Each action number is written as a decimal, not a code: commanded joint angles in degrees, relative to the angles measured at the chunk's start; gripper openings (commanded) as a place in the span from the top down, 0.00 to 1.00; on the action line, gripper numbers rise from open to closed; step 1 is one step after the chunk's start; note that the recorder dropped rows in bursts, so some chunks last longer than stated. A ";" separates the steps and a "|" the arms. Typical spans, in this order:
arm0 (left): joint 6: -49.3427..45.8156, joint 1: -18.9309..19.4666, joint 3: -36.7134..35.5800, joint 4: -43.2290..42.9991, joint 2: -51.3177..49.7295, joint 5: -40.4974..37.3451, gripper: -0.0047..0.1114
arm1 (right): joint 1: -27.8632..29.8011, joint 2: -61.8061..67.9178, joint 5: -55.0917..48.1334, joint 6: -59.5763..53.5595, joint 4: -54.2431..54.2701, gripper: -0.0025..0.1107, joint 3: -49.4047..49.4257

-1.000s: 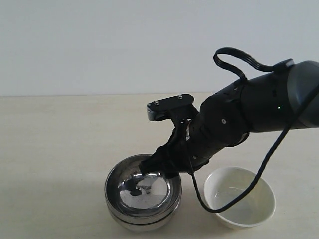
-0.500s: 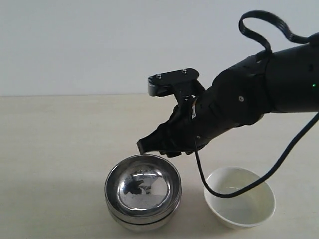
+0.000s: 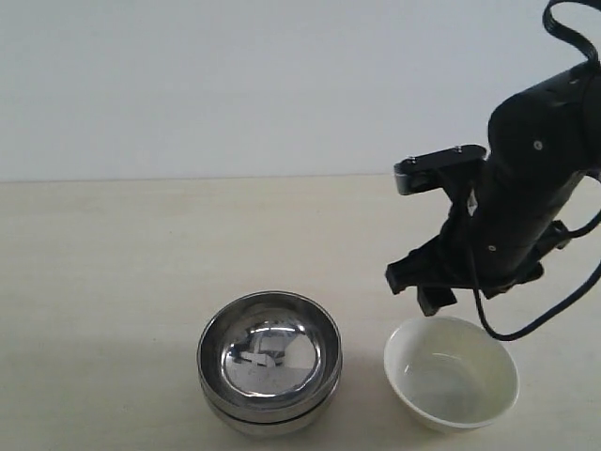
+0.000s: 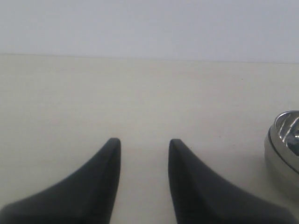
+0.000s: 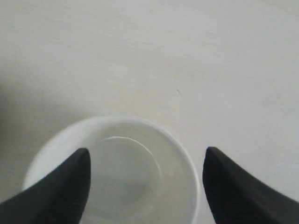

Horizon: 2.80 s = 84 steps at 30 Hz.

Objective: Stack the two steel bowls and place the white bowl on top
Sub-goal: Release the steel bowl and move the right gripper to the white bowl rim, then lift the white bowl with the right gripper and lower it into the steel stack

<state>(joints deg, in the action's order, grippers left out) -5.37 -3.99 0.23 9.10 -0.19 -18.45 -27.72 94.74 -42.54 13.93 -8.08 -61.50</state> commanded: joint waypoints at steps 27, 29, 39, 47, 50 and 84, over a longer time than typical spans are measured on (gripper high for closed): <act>-0.16 0.16 -0.23 0.07 0.19 0.38 0.68 | 7.79 9.67 7.41 -3.10 0.70 0.98 6.32; -0.16 0.16 -0.23 0.07 0.19 0.38 0.68 | 7.79 9.12 7.43 -3.10 0.70 0.98 5.79; -0.16 0.16 -0.23 0.07 0.19 0.38 0.68 | 7.79 -5.68 7.43 -14.87 16.32 0.98 3.81; -0.16 0.16 -0.23 0.07 0.19 0.38 0.68 | 5.05 -7.35 2.47 -30.51 35.83 0.98 -0.62; -0.16 0.16 -0.23 0.07 0.19 0.38 0.68 | 1.31 -6.33 4.75 -31.62 37.56 0.98 -0.62; -0.16 0.16 -0.23 0.07 0.19 0.38 0.68 | -4.97 9.04 13.83 -29.50 39.83 0.98 -2.14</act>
<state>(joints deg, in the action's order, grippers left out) -5.37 -3.99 0.23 9.10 -0.19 -18.45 -32.56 103.79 -28.54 -15.37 31.79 -62.83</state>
